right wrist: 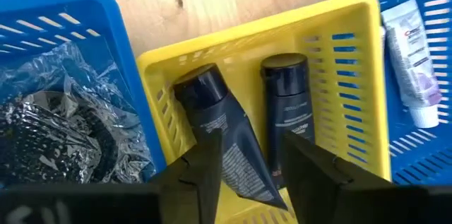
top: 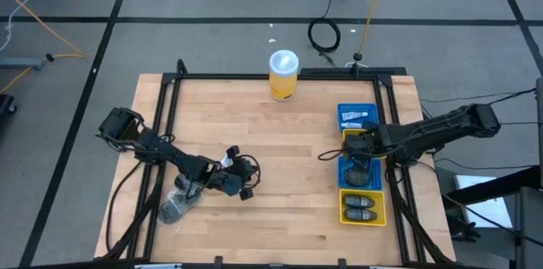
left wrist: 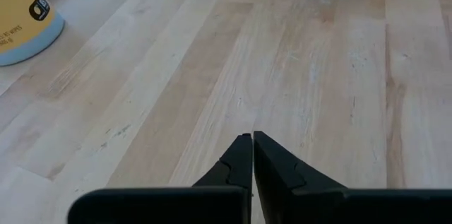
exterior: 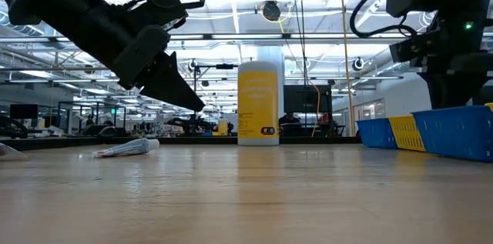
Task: Pick & Place Travel size toiletries
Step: Put the black hairbrush into the bottom blue bin
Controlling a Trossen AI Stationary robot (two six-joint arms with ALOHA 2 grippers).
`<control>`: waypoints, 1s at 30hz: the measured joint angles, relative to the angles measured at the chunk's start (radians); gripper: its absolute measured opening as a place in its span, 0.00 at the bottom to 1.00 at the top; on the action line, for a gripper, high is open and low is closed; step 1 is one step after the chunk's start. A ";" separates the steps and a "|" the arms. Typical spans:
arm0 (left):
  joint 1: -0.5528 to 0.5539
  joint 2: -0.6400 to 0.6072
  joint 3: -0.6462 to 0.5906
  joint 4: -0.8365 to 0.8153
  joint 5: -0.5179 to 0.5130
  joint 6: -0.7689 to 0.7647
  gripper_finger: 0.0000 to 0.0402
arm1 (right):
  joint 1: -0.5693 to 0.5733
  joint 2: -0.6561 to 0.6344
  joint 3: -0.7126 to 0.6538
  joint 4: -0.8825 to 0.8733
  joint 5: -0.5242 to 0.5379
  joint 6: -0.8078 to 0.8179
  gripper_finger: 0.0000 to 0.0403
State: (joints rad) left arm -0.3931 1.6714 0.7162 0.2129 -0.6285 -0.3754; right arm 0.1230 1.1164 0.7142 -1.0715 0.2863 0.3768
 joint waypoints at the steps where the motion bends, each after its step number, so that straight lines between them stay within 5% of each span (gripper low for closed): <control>1: 0.000 0.000 0.000 0.000 0.000 0.000 0.02 | 0.000 -0.004 0.008 -0.005 0.004 0.000 0.34; 8: 0.001 0.000 0.000 0.001 0.000 0.000 0.03 | 0.000 -0.032 0.098 0.007 0.024 0.003 0.38; 12: 0.001 0.000 0.000 0.002 0.000 -0.003 0.06 | 0.010 -0.047 0.131 0.160 0.016 0.001 0.36; 21: 0.001 0.000 0.000 0.000 0.001 -0.057 0.02 | 0.118 -0.013 -0.030 1.065 -0.118 -0.251 0.35; 26: 0.005 -0.023 0.001 -0.048 0.099 0.018 0.01 | 0.192 0.151 -0.158 1.555 -0.134 -0.389 0.35; 30: -0.017 -0.104 0.041 -0.251 0.137 0.079 0.06 | 0.228 0.313 -0.176 1.742 -0.133 -0.394 0.35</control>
State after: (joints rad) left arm -0.4101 1.5670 0.7576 -0.0381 -0.4918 -0.2962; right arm 0.3508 1.4298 0.5384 0.6705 0.1534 -0.0170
